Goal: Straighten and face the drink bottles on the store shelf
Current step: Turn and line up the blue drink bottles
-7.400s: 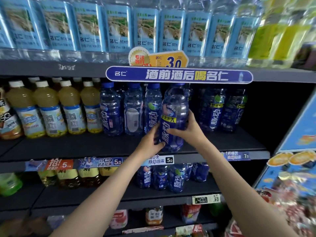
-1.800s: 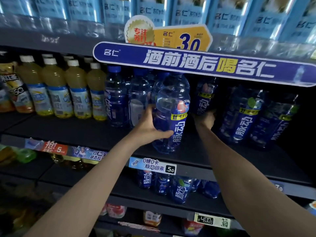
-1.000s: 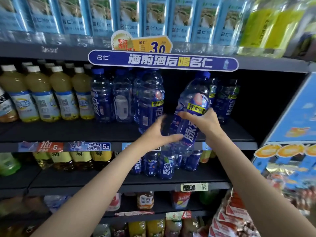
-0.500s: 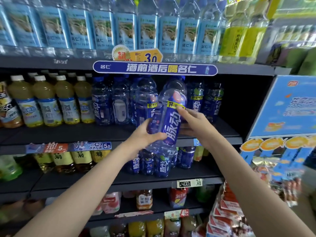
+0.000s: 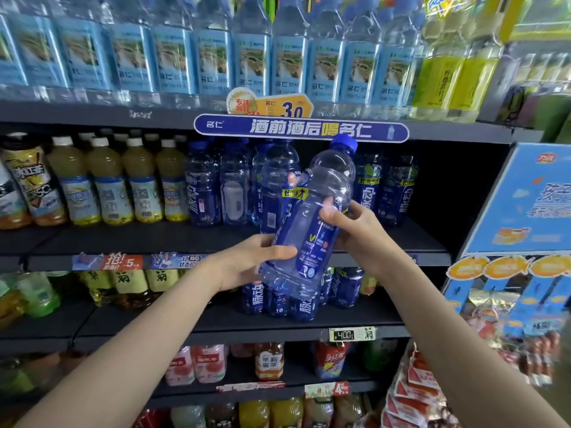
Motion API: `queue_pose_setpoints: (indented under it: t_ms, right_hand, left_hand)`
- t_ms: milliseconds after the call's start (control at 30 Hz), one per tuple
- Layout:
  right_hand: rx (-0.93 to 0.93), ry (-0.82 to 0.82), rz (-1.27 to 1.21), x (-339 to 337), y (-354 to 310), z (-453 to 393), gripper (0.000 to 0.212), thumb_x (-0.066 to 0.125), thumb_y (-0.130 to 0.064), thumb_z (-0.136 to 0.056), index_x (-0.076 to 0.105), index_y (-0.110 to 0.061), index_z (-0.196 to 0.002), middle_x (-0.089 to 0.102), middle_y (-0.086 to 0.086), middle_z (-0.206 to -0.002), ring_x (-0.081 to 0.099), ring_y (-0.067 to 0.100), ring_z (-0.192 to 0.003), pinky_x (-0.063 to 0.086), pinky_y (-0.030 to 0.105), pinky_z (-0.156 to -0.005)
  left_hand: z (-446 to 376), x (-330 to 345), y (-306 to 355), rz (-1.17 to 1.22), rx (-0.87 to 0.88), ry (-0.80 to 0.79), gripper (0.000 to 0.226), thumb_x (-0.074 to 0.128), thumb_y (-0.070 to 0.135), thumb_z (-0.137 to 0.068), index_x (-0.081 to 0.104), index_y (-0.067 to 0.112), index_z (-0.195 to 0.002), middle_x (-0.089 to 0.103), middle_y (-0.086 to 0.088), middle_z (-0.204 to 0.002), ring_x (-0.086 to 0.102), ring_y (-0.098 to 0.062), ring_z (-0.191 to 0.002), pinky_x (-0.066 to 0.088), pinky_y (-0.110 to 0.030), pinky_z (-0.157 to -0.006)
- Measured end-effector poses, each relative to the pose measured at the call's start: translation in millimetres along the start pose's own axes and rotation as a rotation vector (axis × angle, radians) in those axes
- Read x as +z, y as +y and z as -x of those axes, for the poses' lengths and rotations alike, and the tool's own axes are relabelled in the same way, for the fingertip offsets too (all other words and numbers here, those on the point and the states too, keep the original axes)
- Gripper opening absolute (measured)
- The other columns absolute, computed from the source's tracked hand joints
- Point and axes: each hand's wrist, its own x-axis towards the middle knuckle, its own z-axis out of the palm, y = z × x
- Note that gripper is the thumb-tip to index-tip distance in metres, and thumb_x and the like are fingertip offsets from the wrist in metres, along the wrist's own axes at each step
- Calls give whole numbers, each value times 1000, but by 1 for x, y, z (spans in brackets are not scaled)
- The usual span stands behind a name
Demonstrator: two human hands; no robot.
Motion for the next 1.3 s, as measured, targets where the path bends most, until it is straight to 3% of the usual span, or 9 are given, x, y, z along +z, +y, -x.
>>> queue_pose_setpoints:
  t_ms: [100,200,300,433,633,833,933,1167,1300]
  right_hand:
    - [-38,24,20,-4,-2,0,51,76,-22,-77,55,-13,-122,66,9,-115,68,23,-97,57,41,-82]
    - [-52,99,61,3,2,3,49,71,-25,-82,49,-20,-125,66,7,-116,67,23,-100,57,37,-78]
    - [-38,221,-6,15,11,2,61,80,-24,-73,43,-18,-121,66,5,-111,68,21,-97,59,35,-72]
    - [-67,328,-24,12,11,2,71,88,-22,-62,47,-11,-119,68,9,-107,70,25,-92,60,40,-68]
    - [-197,111,18,-11,-11,15,55,78,-10,-62,53,-18,-110,71,0,-98,69,17,-89,58,35,-78]
    - [-172,170,54,-7,-12,9,52,76,-23,-77,48,-23,-121,68,3,-109,67,22,-100,56,42,-86]
    - [-106,276,98,8,1,1,86,88,-42,-53,44,-24,-125,67,0,-114,67,20,-101,56,47,-86]
    - [-125,354,20,-20,20,7,71,90,-21,-54,51,-15,-113,66,11,-113,67,28,-100,56,46,-82]
    - [-175,357,166,-42,25,6,88,91,-34,-45,48,-16,-120,63,6,-117,62,27,-108,52,53,-89]
  left_hand:
    - [-3,18,-2,-103,119,175,52,85,22,-61,58,20,-106,72,0,-100,68,-15,-87,52,-29,-79]
    - [-9,23,-6,-545,288,537,76,87,28,-60,46,16,-123,57,1,-119,56,-15,-105,45,-30,-88]
    - [-11,31,-11,-918,384,678,93,85,38,-60,35,12,-134,44,-3,-131,42,-20,-120,38,-36,-99]
    - [-14,38,-14,-1037,420,665,98,82,42,-63,28,10,-139,38,-4,-136,36,-21,-125,34,-36,-102]
    - [-15,28,9,-577,316,198,77,84,22,-66,41,22,-130,56,16,-112,56,-10,-109,45,-18,-86]
    - [-28,49,6,-614,430,593,78,84,36,-63,43,17,-126,56,4,-116,55,-15,-105,44,-29,-86]
    - [-33,54,0,-875,466,785,88,82,39,-64,36,11,-133,49,-3,-125,46,-22,-116,38,-31,-91]
    - [-33,29,-6,-694,506,398,75,83,31,-66,45,18,-128,48,6,-123,46,-10,-118,33,-17,-91]
    - [-46,5,-11,-717,498,479,60,76,27,-77,48,17,-128,48,0,-127,47,-12,-118,35,-23,-97]
